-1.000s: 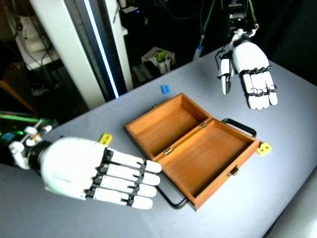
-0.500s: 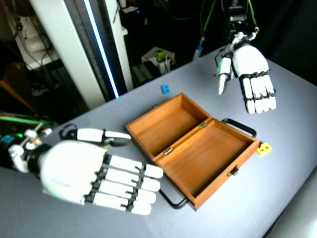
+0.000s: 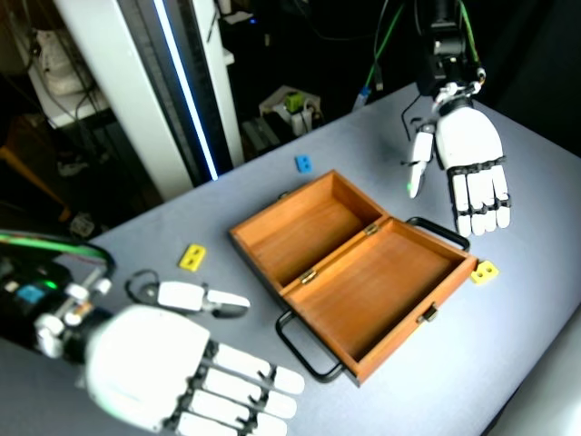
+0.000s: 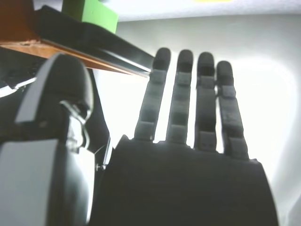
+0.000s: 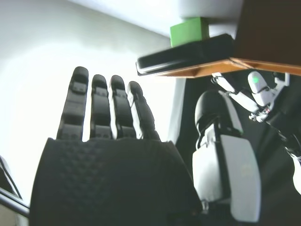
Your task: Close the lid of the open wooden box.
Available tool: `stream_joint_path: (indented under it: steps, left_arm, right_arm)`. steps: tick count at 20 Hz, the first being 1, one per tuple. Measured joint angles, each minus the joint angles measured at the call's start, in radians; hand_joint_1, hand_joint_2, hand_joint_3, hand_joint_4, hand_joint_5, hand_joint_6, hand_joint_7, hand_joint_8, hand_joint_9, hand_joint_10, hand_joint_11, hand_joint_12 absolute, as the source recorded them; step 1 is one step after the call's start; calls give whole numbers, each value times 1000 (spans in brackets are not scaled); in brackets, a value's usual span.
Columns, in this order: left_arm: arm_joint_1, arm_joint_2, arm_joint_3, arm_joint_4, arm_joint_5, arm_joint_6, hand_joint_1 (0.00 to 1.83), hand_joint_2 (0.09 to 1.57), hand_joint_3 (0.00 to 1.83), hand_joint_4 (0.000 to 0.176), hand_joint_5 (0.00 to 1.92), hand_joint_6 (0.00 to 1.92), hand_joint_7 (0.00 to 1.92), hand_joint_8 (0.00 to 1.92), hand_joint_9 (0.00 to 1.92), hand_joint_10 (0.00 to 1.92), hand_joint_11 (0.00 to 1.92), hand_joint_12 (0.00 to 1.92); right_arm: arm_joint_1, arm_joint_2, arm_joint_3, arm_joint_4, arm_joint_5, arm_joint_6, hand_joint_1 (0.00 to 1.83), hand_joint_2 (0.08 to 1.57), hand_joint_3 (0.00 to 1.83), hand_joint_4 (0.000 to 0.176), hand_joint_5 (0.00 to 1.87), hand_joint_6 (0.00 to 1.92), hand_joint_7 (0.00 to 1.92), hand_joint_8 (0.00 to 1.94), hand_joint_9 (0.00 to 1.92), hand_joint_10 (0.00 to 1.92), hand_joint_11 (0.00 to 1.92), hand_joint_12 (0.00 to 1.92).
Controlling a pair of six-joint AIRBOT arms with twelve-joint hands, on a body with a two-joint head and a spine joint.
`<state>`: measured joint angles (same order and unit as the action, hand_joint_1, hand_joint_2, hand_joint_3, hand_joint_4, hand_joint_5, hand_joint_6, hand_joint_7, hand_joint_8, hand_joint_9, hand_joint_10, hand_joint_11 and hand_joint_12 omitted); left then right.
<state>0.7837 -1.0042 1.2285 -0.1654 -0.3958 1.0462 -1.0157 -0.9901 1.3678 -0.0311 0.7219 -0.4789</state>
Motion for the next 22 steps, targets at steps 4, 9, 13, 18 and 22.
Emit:
stream_joint_path:
  steps: [4, 9, 13, 18, 22]
  left_arm:
    - [-19, -26, 20, 9, 48, 5, 0, 1283, 0, 0, 2, 0, 0, 0, 0, 0, 23, 39]
    - [-37, -42, 23, 26, 72, 5, 0, 1243, 0, 0, 1, 0, 0, 0, 1, 0, 10, 31]
    - [-55, -53, 23, 39, 68, 5, 0, 1245, 0, 0, 0, 0, 0, 0, 25, 9, 52, 48]
    - [-45, -52, 18, 40, 67, 5, 0, 1288, 4, 0, 0, 0, 29, 8, 38, 8, 8, 24]
    - [-42, -52, 16, 39, 68, 3, 0, 1313, 14, 0, 0, 0, 35, 11, 37, 8, 20, 27]
  right_arm:
    - [32, -27, 23, -52, -75, 1, 208, 1328, 15, 0, 11, 0, 15, 1, 0, 0, 59, 12]
    - [42, -48, 29, -95, -110, 1, 218, 1390, 11, 0, 22, 2, 37, 5, 0, 0, 60, 6]
    - [54, -48, 23, -114, -121, 2, 232, 1434, 11, 0, 22, 0, 17, 0, 0, 0, 41, 0]
    - [60, -46, 7, -159, -132, 28, 302, 1469, 0, 0, 29, 4, 15, 4, 0, 0, 4, 1]
    - [64, -46, 0, -169, -115, 35, 285, 1459, 0, 0, 32, 8, 30, 8, 0, 0, 25, 11]
